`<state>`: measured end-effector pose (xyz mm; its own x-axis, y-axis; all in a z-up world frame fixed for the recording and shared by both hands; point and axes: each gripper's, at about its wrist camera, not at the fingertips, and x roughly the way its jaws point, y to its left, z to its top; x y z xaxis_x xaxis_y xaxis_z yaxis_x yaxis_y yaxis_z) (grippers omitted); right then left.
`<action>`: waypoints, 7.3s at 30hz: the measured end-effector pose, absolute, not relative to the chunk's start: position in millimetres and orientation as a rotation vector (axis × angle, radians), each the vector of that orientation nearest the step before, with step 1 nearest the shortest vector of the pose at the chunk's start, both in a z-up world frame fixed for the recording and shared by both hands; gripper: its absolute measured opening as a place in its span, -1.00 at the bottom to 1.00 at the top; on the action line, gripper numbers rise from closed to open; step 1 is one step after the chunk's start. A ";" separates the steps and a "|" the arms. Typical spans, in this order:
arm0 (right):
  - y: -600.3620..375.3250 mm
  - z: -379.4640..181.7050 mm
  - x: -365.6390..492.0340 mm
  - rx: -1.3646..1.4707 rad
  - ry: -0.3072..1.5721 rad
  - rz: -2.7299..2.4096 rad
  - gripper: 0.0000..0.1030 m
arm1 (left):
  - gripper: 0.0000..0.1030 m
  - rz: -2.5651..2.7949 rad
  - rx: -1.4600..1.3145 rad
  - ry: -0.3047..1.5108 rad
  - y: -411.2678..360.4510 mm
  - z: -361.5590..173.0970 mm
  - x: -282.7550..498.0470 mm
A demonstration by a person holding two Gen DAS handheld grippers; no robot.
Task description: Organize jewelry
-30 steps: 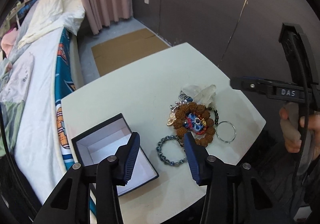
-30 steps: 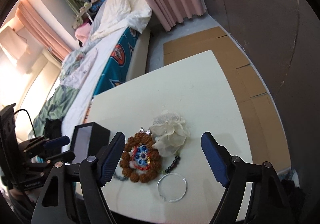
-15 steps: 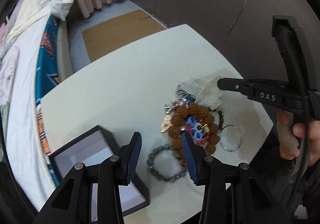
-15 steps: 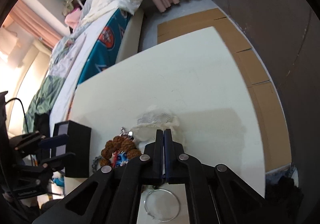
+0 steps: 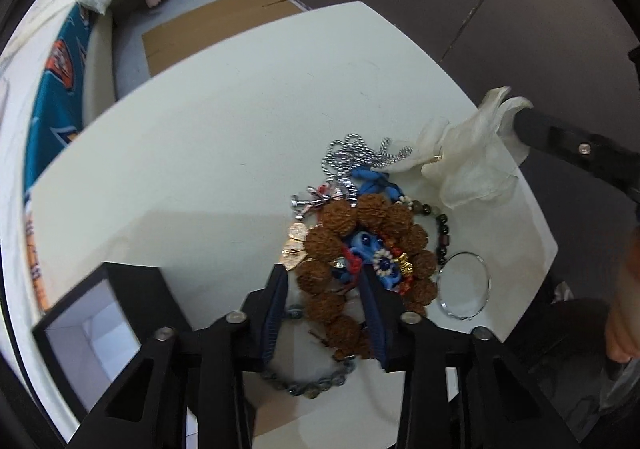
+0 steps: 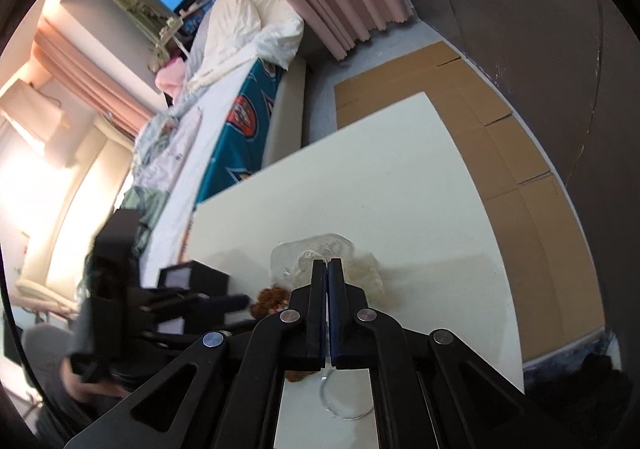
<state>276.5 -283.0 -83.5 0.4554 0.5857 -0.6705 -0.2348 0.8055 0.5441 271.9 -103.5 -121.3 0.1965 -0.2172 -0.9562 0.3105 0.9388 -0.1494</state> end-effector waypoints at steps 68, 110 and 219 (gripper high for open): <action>-263.3 -44.9 247.4 0.438 0.883 0.530 0.50 | 0.20 -0.260 -0.005 1.141 -11.5 -16.9 236.0; -305.5 -86.5 275.3 0.460 1.041 0.437 0.49 | -0.62 -0.393 0.262 1.284 -132.2 -137.7 312.6; -155.7 -15.5 222.2 0.368 0.763 0.768 -0.75 | -0.62 -0.212 0.099 0.829 19.9 99.5 195.5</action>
